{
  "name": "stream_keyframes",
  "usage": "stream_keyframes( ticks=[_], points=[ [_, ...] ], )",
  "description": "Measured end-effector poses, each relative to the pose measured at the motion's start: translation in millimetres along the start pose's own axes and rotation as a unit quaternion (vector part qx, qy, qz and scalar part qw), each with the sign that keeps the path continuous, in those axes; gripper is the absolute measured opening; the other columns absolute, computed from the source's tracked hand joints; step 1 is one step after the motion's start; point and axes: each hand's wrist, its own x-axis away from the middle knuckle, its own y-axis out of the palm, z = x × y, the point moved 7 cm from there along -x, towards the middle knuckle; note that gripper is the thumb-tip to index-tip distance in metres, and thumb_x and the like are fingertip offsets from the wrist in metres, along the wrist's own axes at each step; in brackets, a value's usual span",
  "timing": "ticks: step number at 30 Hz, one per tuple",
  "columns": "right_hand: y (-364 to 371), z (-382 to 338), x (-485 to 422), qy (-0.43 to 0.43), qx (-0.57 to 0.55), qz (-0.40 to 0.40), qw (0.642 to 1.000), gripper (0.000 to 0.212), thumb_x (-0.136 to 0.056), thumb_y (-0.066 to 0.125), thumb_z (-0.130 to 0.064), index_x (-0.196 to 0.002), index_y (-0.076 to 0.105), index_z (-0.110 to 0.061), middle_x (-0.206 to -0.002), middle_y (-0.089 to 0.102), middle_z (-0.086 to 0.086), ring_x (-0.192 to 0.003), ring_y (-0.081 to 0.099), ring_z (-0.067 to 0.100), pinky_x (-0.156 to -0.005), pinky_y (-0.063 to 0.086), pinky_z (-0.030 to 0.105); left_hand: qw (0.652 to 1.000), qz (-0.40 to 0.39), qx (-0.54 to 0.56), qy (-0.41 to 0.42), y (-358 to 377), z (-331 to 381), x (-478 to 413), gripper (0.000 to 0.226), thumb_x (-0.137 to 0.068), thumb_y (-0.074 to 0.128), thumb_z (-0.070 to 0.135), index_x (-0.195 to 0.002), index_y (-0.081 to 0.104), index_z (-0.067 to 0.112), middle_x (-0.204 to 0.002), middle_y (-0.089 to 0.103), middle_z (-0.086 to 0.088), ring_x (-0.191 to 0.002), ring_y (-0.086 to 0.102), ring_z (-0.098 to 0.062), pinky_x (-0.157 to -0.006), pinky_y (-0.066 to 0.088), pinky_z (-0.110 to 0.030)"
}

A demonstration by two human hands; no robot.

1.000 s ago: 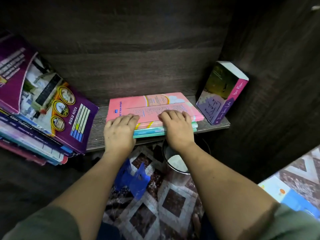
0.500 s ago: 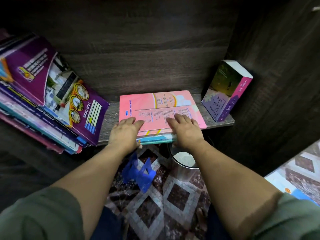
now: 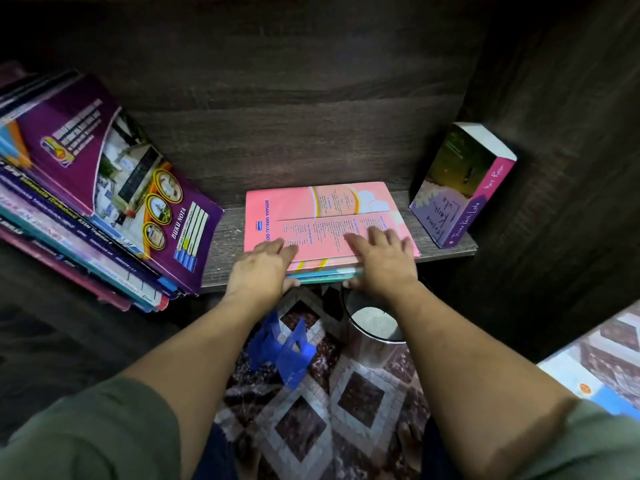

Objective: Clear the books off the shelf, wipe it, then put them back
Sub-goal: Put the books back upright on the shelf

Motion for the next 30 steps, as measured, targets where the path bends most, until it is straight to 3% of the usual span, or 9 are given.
stream_keyframes(
  ticks=[4, 7, 10, 16, 21, 24, 27, 29, 30],
  points=[
    [3.5, 21.7, 4.6, 0.098, -0.015, -0.066, 0.993, 0.101, -0.073, 0.067, -0.068, -0.149, 0.004, -0.047, -0.157, 0.002, 0.017, -0.141, 0.01, 0.05, -0.113, 0.016, 0.059, 0.999, -0.002, -0.027, 0.023, -0.6, 8.1, 1.1, 0.055, -0.1, 0.047, 0.035, -0.15, 0.027, 0.025, -0.157, 0.026, -0.003, -0.142, 0.027, -0.024, -0.109, 0.032, -0.041],
    [-3.8, 25.1, 4.8, 0.125, -0.071, -0.056, 0.988, 0.101, -0.068, 0.075, -0.063, -0.145, 0.012, -0.049, -0.15, 0.015, 0.013, -0.13, 0.027, 0.044, -0.104, 0.03, 0.054, 0.999, -0.004, -0.027, 0.021, 0.1, 8.4, 1.9, 0.052, -0.101, 0.046, 0.032, -0.149, 0.028, 0.024, -0.157, 0.027, -0.004, -0.142, 0.028, -0.025, -0.109, 0.034, -0.041],
    [-10.3, 32.0, 4.2, 0.152, -0.141, -0.04, 0.977, 0.1, -0.065, 0.081, -0.057, -0.143, 0.02, -0.049, -0.139, 0.026, 0.01, -0.124, 0.03, 0.038, -0.102, 0.032, 0.051, 1.0, -0.001, -0.007, 0.009, -2.1, 7.7, 4.1, 0.047, -0.099, 0.049, 0.034, -0.143, 0.038, 0.021, -0.15, 0.037, -0.005, -0.135, 0.037, -0.027, -0.103, 0.039, -0.041],
    [-16.0, 25.3, 8.3, 0.13, -0.093, -0.024, 0.987, 0.077, -0.079, 0.073, -0.049, -0.143, 0.03, -0.042, -0.133, 0.028, 0.01, -0.119, 0.032, 0.036, -0.101, 0.033, 0.048, 0.999, 0.02, -0.03, 0.001, -10.5, 10.2, 7.4, 0.039, -0.097, 0.049, 0.042, -0.128, 0.049, 0.018, -0.126, 0.054, -0.004, -0.109, 0.056, -0.029, -0.085, 0.047, -0.039],
    [-48.8, 1.9, 16.7, 0.075, -0.046, 0.155, 0.984, 0.05, -0.085, 0.065, -0.032, -0.133, 0.05, -0.029, -0.128, 0.039, 0.015, -0.105, 0.038, 0.038, -0.088, 0.037, 0.046, 0.995, 0.08, -0.049, 0.022, -24.5, 24.6, 9.6, 0.035, -0.098, 0.047, 0.037, -0.126, 0.046, 0.018, -0.126, 0.051, -0.002, -0.109, 0.056, -0.026, -0.078, 0.048, -0.039],
    [-83.7, -19.8, 26.7, -0.027, -0.101, 0.341, 0.934, 0.037, -0.078, 0.072, -0.012, -0.114, 0.064, -0.012, -0.124, 0.051, 0.022, -0.101, 0.045, 0.041, -0.08, 0.046, 0.047, 0.984, 0.177, -0.029, 0.018, -50.2, 28.8, 12.6, 0.037, -0.085, 0.067, 0.033, -0.114, 0.055, 0.015, -0.105, 0.057, -0.005, -0.088, 0.063, -0.029, -0.058, 0.052, -0.04],
    [-108.3, -44.9, 41.5, -0.141, -0.206, 0.445, 0.86, 0.038, -0.086, 0.065, -0.006, -0.122, 0.057, -0.006, -0.133, 0.046, 0.026, -0.111, 0.047, 0.038, -0.092, 0.045, 0.041, 0.968, 0.244, -0.039, -0.029, -68.8, 12.6, 13.3, 0.034, -0.071, 0.077, 0.021, -0.096, 0.056, 0.013, -0.085, 0.055, -0.009, -0.058, 0.06, -0.031, -0.04, 0.044, -0.035],
    [-112.8, -51.7, 44.8, -0.156, -0.288, 0.446, 0.833, 0.049, -0.089, 0.061, -0.008, -0.134, 0.043, -0.011, -0.14, 0.039, 0.026, -0.124, 0.043, 0.034, -0.105, 0.038, 0.035, 0.961, 0.269, -0.03, -0.051, -77.8, 1.8, 16.4, 0.037, -0.072, 0.075, 0.016, -0.094, 0.046, 0.013, -0.083, 0.052, -0.01, -0.054, 0.058, -0.032, -0.038, 0.042, -0.035],
    [-108.9, -52.6, 42.4, -0.145, -0.318, 0.422, 0.837, 0.055, -0.088, 0.06, -0.007, -0.138, 0.037, -0.013, -0.142, 0.037, 0.024, -0.129, 0.04, 0.032, -0.107, 0.036, 0.034, 0.959, 0.275, -0.02, -0.059, -81.9, -2.7, 19.1, 0.039, -0.072, 0.074, 0.015, -0.093, 0.041, 0.013, -0.083, 0.05, -0.011, -0.055, 0.058, -0.032, -0.039, 0.041, -0.035]
  ],
)
